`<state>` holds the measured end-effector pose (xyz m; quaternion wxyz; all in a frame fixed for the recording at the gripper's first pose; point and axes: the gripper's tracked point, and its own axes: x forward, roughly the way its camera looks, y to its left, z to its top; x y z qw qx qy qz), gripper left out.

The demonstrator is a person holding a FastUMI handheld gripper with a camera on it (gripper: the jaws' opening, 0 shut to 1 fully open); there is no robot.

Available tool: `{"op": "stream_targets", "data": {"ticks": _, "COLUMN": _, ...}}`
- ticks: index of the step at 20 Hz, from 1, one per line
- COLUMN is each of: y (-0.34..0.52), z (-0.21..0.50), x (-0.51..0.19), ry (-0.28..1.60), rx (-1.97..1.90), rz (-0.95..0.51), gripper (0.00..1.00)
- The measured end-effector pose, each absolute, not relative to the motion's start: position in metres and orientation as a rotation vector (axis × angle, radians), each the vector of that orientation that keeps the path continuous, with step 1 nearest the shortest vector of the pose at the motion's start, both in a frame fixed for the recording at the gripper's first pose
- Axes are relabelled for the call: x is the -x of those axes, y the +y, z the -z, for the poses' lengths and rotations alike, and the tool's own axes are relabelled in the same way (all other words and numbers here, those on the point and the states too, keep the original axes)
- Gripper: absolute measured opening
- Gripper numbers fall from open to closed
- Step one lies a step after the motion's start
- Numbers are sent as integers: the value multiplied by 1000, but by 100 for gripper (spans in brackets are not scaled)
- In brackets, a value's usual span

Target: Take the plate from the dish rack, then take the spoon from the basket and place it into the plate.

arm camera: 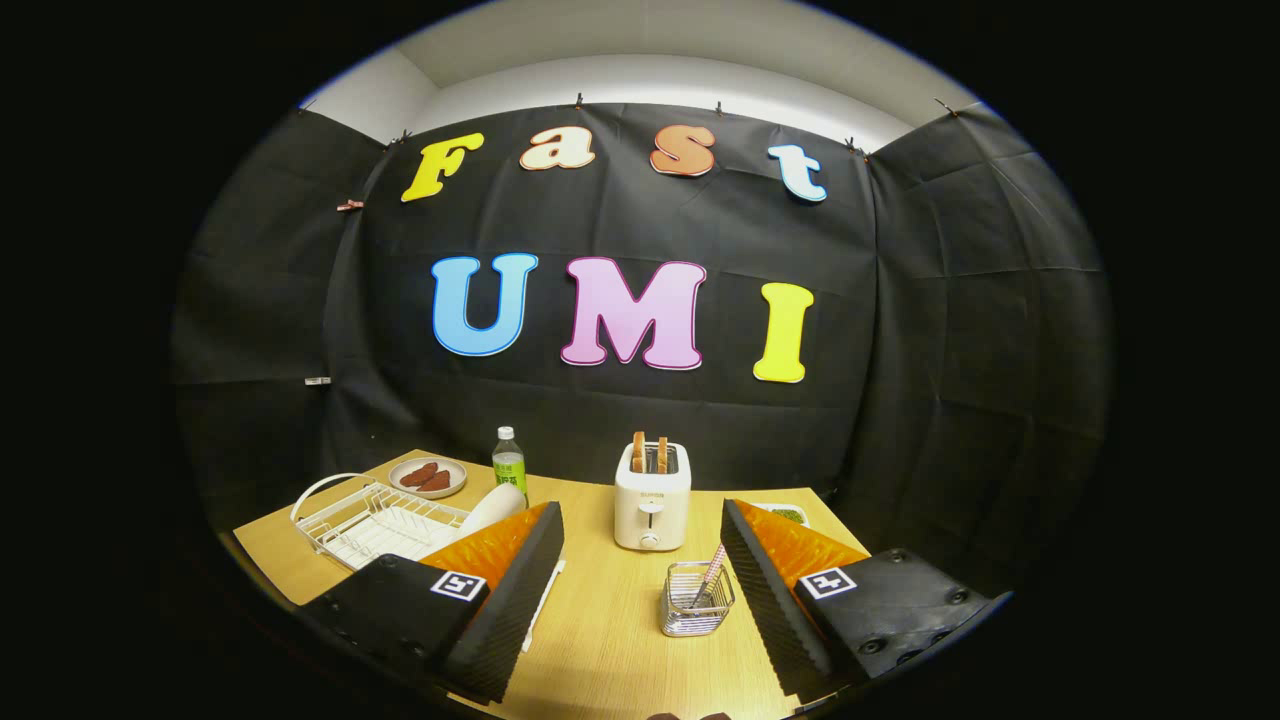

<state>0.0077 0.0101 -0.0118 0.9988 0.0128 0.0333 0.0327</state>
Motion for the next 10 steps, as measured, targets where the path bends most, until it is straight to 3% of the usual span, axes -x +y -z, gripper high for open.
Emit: {"op": "stream_targets", "data": {"ticks": 10, "y": 83, "z": -4, "x": -64, "ry": 165, "rx": -9, "rz": -228, "gripper": 98}}
